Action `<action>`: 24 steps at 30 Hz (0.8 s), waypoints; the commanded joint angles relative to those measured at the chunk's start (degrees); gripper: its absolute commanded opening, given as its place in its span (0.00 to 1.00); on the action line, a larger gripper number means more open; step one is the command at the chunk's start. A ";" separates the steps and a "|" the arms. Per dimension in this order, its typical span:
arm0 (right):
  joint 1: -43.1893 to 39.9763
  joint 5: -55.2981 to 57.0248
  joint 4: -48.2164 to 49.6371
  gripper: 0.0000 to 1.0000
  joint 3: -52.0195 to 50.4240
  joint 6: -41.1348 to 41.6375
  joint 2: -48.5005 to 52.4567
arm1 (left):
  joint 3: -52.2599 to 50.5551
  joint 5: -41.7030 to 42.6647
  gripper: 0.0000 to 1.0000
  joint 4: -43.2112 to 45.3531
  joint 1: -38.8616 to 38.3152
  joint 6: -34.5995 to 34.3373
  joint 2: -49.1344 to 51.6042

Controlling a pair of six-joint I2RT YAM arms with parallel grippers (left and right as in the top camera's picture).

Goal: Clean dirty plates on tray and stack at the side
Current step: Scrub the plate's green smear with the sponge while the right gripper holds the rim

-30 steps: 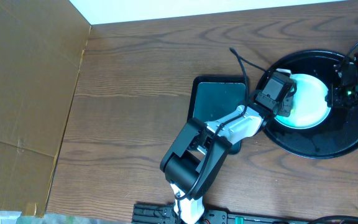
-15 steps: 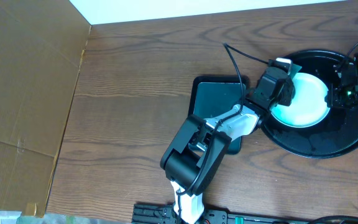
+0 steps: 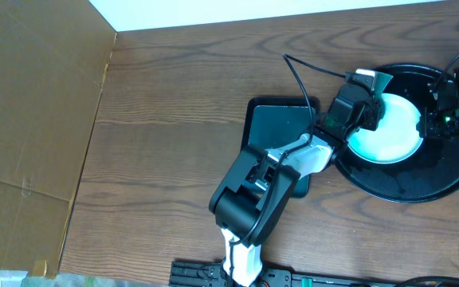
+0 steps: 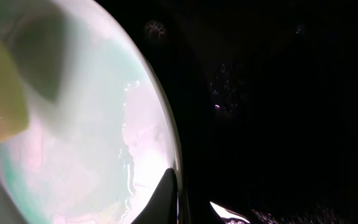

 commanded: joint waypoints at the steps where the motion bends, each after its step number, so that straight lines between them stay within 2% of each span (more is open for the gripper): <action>1: 1.29 2.97 -1.49 0.01 -1.31 -1.20 3.10 | -0.20 0.57 0.07 0.37 1.07 2.34 2.21; 6: 1.29 2.97 -1.60 0.01 -1.31 -1.20 3.10 | -0.20 0.02 0.07 -0.37 2.51 11.37 3.56; 9: 1.31 2.97 -1.79 0.01 -1.31 -1.18 3.10 | -0.20 -4.11 0.07 -1.97 3.10 13.92 3.54; 12: 1.29 2.99 -2.01 0.01 -1.31 -1.20 3.10 | -0.20 -11.69 0.07 -4.55 3.19 14.08 3.50; 14: 1.29 2.99 -2.01 0.01 -1.31 -1.20 3.10 | -0.20 -13.42 0.07 -6.73 3.19 14.08 3.21; 24: 1.29 2.99 -1.42 0.01 -1.31 -1.20 3.10 | -0.20 -12.24 0.07 -19.89 -0.48 13.09 -3.65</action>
